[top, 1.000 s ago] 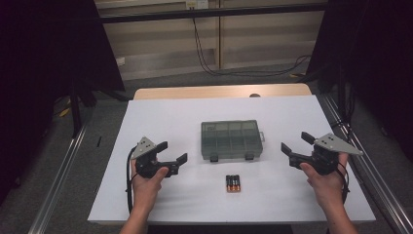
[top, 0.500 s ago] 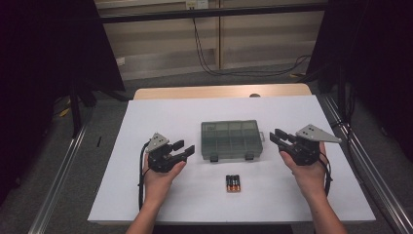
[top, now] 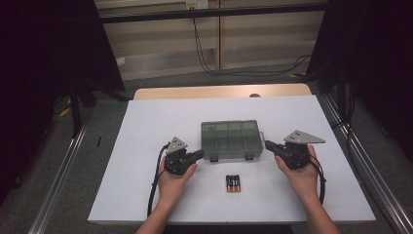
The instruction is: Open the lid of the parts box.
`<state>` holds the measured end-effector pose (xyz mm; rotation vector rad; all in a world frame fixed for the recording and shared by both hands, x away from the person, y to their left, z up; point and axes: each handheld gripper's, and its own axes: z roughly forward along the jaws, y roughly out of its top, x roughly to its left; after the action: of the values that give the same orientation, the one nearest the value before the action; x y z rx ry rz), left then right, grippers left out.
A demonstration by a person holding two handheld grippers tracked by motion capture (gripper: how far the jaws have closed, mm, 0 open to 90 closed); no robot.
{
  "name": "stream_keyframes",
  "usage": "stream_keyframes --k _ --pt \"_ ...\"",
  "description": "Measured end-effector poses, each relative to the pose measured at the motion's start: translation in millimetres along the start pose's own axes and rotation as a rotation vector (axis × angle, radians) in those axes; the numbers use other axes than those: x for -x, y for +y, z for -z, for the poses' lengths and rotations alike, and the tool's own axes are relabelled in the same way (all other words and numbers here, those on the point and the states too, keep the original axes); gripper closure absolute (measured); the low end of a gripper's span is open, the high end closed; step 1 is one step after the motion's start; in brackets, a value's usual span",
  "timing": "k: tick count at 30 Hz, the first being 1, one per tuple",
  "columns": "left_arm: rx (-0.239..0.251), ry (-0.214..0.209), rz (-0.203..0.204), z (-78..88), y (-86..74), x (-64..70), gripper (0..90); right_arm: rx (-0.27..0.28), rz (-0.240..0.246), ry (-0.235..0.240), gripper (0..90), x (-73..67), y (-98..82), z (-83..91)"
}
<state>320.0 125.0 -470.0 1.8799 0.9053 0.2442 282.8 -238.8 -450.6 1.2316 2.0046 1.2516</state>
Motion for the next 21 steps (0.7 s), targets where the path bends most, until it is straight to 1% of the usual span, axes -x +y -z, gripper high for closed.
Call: stream_keyframes --k 1,3,4,5,6,9,10,13,14,16,17,18,19,20,21 --pt "-0.001 0.009 -0.001 1.1 -0.7 -1.1 90.0 -0.013 0.002 -0.003 90.0 0.7 -2.5 -1.1" --pt "-0.002 0.011 0.011 2.7 -2.8 -3.2 90.0 -0.024 -0.001 -0.012 90.0 2.9 -7.3 -3.6" --pt "-0.013 0.011 0.004 3.4 -3.7 -4.3 90.0 -0.036 -0.014 -0.019 90.0 3.5 -9.4 -4.9" --pt "-0.018 0.018 0.006 3.4 -4.4 -4.0 90.0 -0.044 -0.014 -0.019 90.0 4.7 -11.4 -6.4" --pt "-0.025 0.013 -0.003 3.7 -5.1 -4.4 90.0 -0.052 -0.019 -0.021 90.0 5.0 -13.1 -8.0" --pt "-0.037 0.012 -0.005 3.5 -5.9 -3.5 90.0 -0.081 -0.019 -0.018 90.0 5.8 -17.2 -12.3" --pt "-0.05 0.02 -0.013 3.4 -6.0 -2.7 90.0 -0.093 -0.022 -0.018 90.0 5.9 -18.1 -13.3" --pt "-0.073 0.006 -0.022 0.4 -7.0 -0.9 90.0 -0.112 -0.02 -0.007 90.0 5.0 -19.8 -16.7" --pt "-0.101 0.014 -0.037 -1.3 -6.9 0.4 90.0 -0.125 -0.017 -0.004 90.0 3.9 -20.2 -17.5" --pt "-0.105 0.016 -0.036 -2.3 -6.9 1.0 90.0 -0.124 -0.008 0.0 90.0 3.6 -20.5 -18.5" --pt "-0.109 0.009 -0.037 -3.4 -6.8 0.5 90.0 -0.133 -0.004 -0.002 90.0 2.2 -21.0 -19.9" --pt "-0.105 0.023 -0.014 -5.2 -6.8 1.1 90.0 -0.136 -0.005 -0.002 90.0 2.0 -21.2 -19.8" --pt "-0.122 0.028 -0.031 -5.1 -6.6 -0.3 90.0 -0.135 -0.011 0.0 90.0 2.1 -21.1 -19.5" --pt "-0.122 0.028 -0.031 -5.1 -6.6 -0.3 90.0 -0.136 -0.019 0.003 90.0 1.9 -20.9 -18.6" --pt "-0.113 0.028 -0.019 -5.6 -6.7 -0.2 90.0 -0.136 -0.019 0.003 90.0 1.9 -20.9 -18.6"
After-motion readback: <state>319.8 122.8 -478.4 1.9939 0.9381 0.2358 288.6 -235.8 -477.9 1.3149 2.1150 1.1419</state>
